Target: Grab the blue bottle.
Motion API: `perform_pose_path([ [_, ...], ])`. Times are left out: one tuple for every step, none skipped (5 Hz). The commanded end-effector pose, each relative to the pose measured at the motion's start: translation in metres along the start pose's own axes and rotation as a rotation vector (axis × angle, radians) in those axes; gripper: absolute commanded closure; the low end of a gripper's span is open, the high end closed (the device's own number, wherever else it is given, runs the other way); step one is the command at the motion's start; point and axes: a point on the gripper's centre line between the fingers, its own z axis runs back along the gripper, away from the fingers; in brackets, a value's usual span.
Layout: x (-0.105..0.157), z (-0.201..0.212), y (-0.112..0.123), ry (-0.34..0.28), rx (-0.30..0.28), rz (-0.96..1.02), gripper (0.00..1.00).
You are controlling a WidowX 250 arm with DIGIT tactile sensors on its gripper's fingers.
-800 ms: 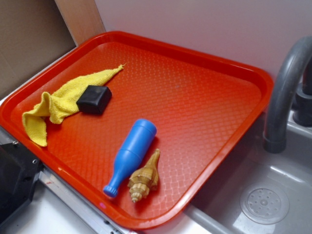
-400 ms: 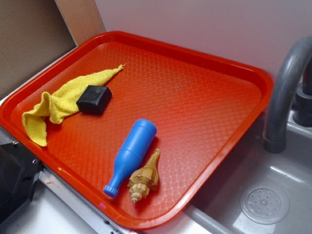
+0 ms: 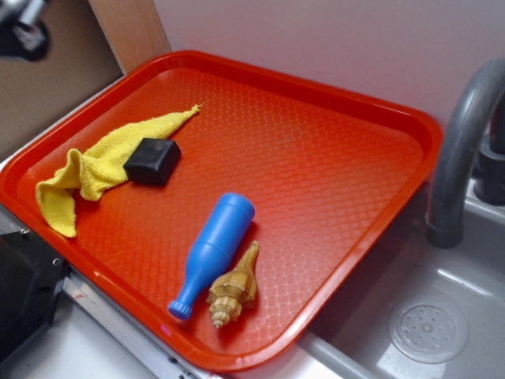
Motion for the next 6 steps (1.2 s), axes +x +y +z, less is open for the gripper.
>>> perform_pose_path([
  [0.008,-0.057,-0.049,-0.069,0.017,-0.028,0.0],
  [0.008,-0.087,-0.073,-0.085,-0.013,-0.087,0.0],
  [0.007,-0.109,-0.09,-0.09,-0.023,-0.123,0.0],
  [0.002,-0.133,-0.103,-0.066,0.0,-0.156,0.0],
  [-0.002,-0.151,-0.105,-0.027,0.023,-0.167,0.0],
  [-0.005,-0.162,-0.107,-0.013,0.01,-0.212,0.0],
])
